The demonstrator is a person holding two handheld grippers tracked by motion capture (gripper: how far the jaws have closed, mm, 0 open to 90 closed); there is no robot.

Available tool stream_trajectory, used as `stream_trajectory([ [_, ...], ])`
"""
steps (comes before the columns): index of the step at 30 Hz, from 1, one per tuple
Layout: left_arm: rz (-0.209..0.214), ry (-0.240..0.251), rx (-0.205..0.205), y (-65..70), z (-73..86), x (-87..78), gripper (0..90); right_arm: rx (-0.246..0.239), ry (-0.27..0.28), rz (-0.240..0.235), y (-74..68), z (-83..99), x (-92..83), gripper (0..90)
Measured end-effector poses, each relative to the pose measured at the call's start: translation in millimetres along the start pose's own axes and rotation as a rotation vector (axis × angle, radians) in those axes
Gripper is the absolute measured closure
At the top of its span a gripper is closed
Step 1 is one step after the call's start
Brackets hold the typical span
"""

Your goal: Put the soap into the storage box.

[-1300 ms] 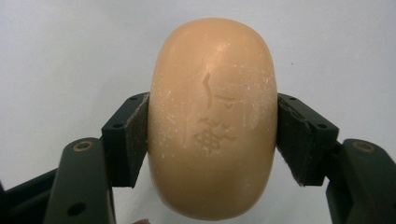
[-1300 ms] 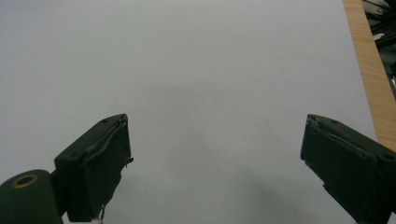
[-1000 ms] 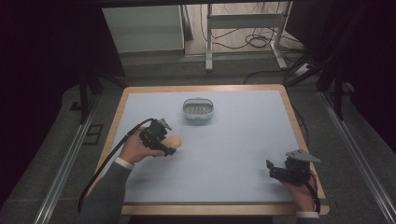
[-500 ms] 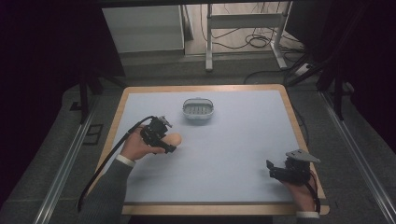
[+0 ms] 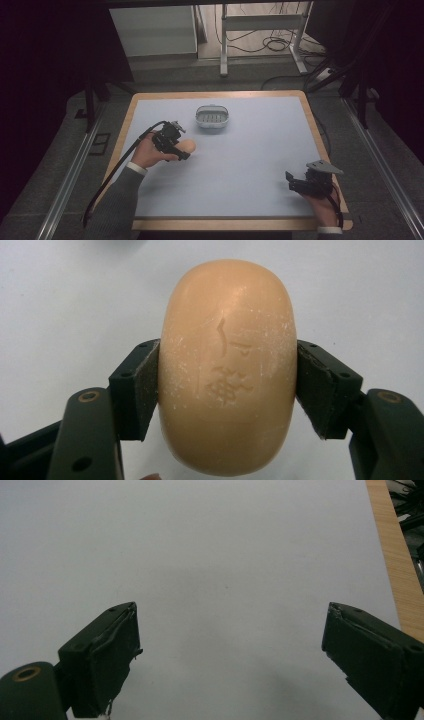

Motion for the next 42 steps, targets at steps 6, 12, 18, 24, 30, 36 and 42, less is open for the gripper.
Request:
stream_trajectory([
  [6, 0.004, 0.003, -0.006, -5.5, -6.2, 1.7, 32.4, -0.005, 0.001, -0.004, -0.7, 0.4, 0.8, 8.5],
  [12, 0.002, 0.002, -0.009, -9.6, -10.6, 2.7, 32.4, -0.006, 0.001, -0.003, -0.6, 0.3, 0.8, 8.5],
  [18, 0.002, 0.007, -0.019, -13.5, -16.3, 4.7, 32.4, -0.004, 0.002, -0.002, -0.3, 0.5, 1.0, 8.5],
  [24, 0.003, 0.012, -0.021, -16.4, -21.6, 4.2, 32.4, -0.005, -0.001, -0.001, 0.0, 1.0, 1.5, 8.4],
  [30, 0.001, 0.015, -0.017, -20.6, -28.7, 1.7, 32.4, -0.004, -0.002, -0.001, 0.0, 1.2, 1.8, 8.5],
  [36, -0.001, 0.017, -0.012, -22.9, -35.5, 1.1, 32.4, -0.004, -0.002, -0.001, 0.4, 1.2, 1.8, 8.5],
  [42, 0.01, 0.02, -0.008, -23.1, -42.5, 3.6, 32.4, -0.004, -0.005, -0.002, 1.2, 1.7, 1.8, 8.5],
])
Point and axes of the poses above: each handheld gripper's, and its own axes: x roughly forward along the jaws, z roughly out of its underside, y roughly to its right, the point moved 10 cm from there along x, roughly forward along the jaws, and after that the axes turned 8 degrees about z, right-handed, at the moved point
